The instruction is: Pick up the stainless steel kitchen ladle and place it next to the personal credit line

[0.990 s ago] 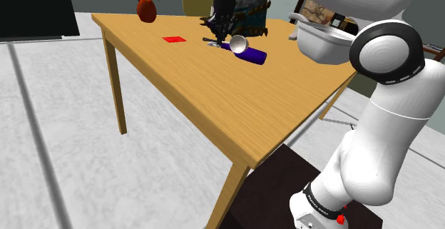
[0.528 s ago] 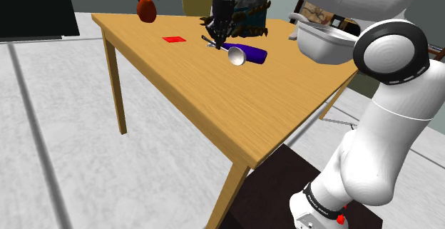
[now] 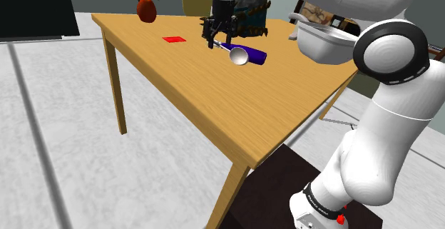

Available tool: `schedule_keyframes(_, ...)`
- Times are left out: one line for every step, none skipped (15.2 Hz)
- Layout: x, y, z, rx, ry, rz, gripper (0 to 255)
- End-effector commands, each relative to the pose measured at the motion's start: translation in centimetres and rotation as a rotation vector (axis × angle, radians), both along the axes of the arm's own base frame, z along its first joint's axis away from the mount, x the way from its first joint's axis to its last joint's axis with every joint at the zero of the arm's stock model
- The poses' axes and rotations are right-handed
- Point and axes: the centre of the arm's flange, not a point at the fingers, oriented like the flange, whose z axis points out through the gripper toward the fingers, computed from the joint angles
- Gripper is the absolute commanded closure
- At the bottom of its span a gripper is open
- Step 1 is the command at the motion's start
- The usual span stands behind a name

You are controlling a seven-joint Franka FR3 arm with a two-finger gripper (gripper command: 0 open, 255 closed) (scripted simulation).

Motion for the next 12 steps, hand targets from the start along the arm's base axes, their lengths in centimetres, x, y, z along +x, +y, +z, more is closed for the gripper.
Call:
schedule_keyframes(0.0, 0.0, 0.0, 0.000, 0.000, 0.000, 0)
schedule_keyframes(0.1, 0.2, 1.3, 0.000, 0.000, 0.000, 0)
schedule_keyframes(0.1, 0.3, 2.7, 0.000, 0.000, 0.000, 0)
schedule_keyframes(0.2, 0.5, 4.0, 0.000, 0.000, 0.000, 0)
schedule_keyframes(0.2, 0.6, 5.0, 0.000, 0.000, 0.000, 0)
schedule_keyframes(0.2, 0.6, 5.0, 0.000, 0.000, 0.000, 0)
schedule_keyframes(0.2, 0.6, 5.0, 0.000, 0.000, 0.000, 0)
schedule_keyframes(0.2, 0.6, 5.0, 0.000, 0.000, 0.000, 0)
schedule_keyframes(0.2, 0.6, 5.0, 0.000, 0.000, 0.000, 0)
schedule_keyframes(0.2, 0.6, 5.0, 0.000, 0.000, 0.000, 0)
schedule_keyframes(0.2, 0.6, 5.0, 0.000, 0.000, 0.000, 0)
schedule_keyframes(0.2, 0.6, 5.0, 0.000, 0.000, 0.000, 0)
